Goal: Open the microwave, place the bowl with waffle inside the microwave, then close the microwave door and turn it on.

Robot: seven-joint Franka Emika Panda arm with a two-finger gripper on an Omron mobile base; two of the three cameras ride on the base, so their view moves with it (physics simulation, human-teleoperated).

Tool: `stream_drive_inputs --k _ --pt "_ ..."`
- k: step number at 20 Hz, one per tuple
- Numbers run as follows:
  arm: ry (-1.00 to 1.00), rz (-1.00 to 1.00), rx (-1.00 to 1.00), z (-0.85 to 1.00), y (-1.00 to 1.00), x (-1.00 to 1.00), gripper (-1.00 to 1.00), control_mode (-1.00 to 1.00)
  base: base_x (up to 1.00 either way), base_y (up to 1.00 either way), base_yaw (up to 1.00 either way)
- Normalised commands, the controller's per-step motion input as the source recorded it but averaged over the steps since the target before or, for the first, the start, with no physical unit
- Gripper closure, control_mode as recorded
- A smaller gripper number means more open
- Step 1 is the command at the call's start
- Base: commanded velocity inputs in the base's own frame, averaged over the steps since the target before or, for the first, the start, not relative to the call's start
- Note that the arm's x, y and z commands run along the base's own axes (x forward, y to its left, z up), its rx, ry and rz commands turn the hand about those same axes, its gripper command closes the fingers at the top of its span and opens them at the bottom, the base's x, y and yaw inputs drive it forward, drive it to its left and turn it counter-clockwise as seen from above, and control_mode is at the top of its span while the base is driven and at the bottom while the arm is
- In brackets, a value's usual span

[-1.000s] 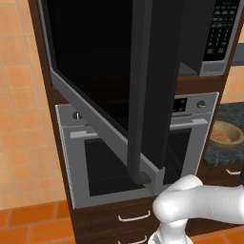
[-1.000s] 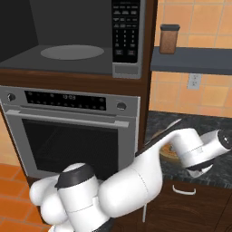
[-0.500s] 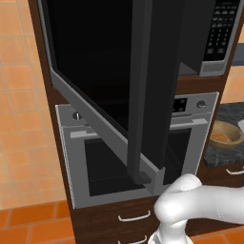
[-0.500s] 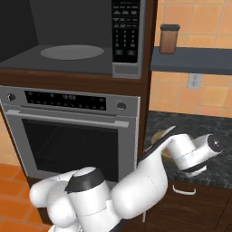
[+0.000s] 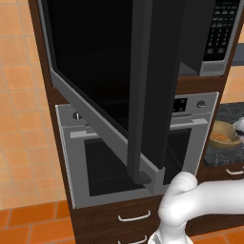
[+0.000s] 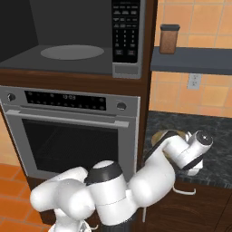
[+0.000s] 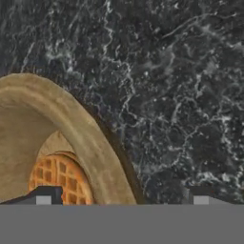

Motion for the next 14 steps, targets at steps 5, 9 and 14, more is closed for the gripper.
stream_drive_inputs --k 5,9,14 --pt "0.13 -0.01 0.04 -0.31 -0.16 0.23 -1.0 -1.0 0.0 0.0 0.0" --pt "0.03 0.06 0.0 -0.24 0.0 -0.1 1.0 -1.0 0.0 0.0 0.0" --pt "0.01 0.0 0.0 0.0 0.0 0.0 1.0 -1.0 0.0 0.0 0.0"
